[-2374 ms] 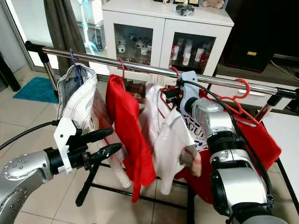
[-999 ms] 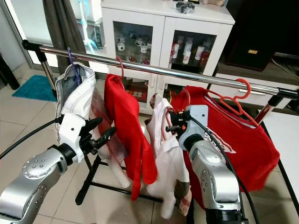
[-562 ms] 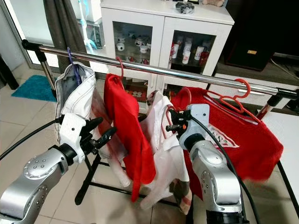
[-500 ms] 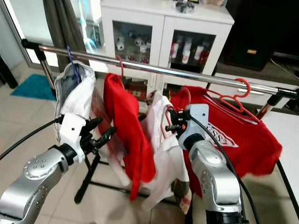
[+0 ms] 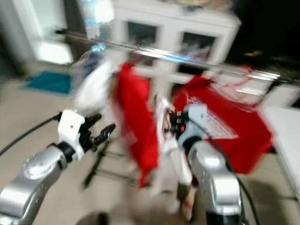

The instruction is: Hang hanger

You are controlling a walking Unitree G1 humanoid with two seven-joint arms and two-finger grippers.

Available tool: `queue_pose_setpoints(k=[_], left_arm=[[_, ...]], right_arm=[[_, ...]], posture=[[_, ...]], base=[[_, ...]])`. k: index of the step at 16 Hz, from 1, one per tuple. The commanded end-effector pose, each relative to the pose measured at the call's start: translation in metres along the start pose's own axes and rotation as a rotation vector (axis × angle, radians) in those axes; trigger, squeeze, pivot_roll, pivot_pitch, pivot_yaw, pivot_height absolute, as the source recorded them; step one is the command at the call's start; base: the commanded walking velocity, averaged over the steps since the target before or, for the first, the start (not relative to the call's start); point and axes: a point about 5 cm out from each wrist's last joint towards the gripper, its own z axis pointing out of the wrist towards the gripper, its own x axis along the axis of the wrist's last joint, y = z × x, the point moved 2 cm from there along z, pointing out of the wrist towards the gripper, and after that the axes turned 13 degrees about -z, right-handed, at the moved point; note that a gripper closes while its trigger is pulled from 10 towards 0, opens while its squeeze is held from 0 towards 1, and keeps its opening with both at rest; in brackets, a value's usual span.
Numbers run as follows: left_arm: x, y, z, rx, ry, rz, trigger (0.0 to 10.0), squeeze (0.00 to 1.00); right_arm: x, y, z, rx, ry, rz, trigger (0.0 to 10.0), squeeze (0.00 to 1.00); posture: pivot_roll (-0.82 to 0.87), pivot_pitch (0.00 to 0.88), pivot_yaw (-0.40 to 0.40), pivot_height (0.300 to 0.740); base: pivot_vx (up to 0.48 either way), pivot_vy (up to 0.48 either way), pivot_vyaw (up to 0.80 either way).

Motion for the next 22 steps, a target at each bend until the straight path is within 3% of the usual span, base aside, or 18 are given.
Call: queue_pose_setpoints(k=[1,10,12,13,19,20,21,22], left_arm=[[0.009,0.001,0.004,-0.015,0.019,0.022,10.0,0.0],[0.01,0.002,0.004,-0.024,0.023,0.026,10.0,0.0],[0.013,0.005,0.008,-0.064,0.022,0.023,10.0,0.0],[0.019,0.004,0.011,-0.078,0.046,-0.001,10.0,1.0],[0.022,-0.008,0.03,-0.018,0.015,0.045,10.0,1.0],[0.022,-0.009,0.031,-0.018,0.011,0.043,10.0,0.95],[0.02,-0.004,0.036,-0.053,-0.008,0.038,10.0,0.0],[0.018,-0.001,0.038,-0.068,-0.018,0.038,10.0,0.0]], right_arm=[[0.007,0.002,-0.001,-0.009,0.028,-0.005,0.0,0.0],[0.008,-0.004,0.0,0.048,0.026,-0.016,0.0,0.0],[0.01,-0.007,-0.002,0.114,0.031,-0.027,0.0,0.0],[0.011,-0.011,-0.005,0.185,0.028,-0.04,0.0,0.0],[0.02,-0.023,-0.012,0.331,0.045,-0.061,0.0,0.0],[0.021,-0.024,-0.012,0.337,0.048,-0.059,0.0,0.0],[0.026,-0.026,-0.011,0.36,0.069,-0.047,0.0,0.0],[0.03,-0.028,-0.011,0.375,0.082,-0.041,0.0,0.0]], posture=[[-0.09,0.0,-0.036,0.74],[-0.09,0.0,-0.042,0.74],[-0.1,0.0,-0.029,0.74],[-0.1,0.0,-0.027,0.74],[-0.11,0.0,-0.026,0.74],[-0.11,0.0,-0.026,0.74],[-0.11,0.0,-0.028,0.74],[-0.11,0.0,-0.027,0.74]], base=[[-0.27,0.0,0.0],[-0.222,0.0,0.0],[0.0,0.0,0.0],[0.0,0.0,0.0],[0.0,0.0,0.0],[0.0,0.0,0.0],[0.0,0.0,0.0],[0.0,0.0,0.0]])
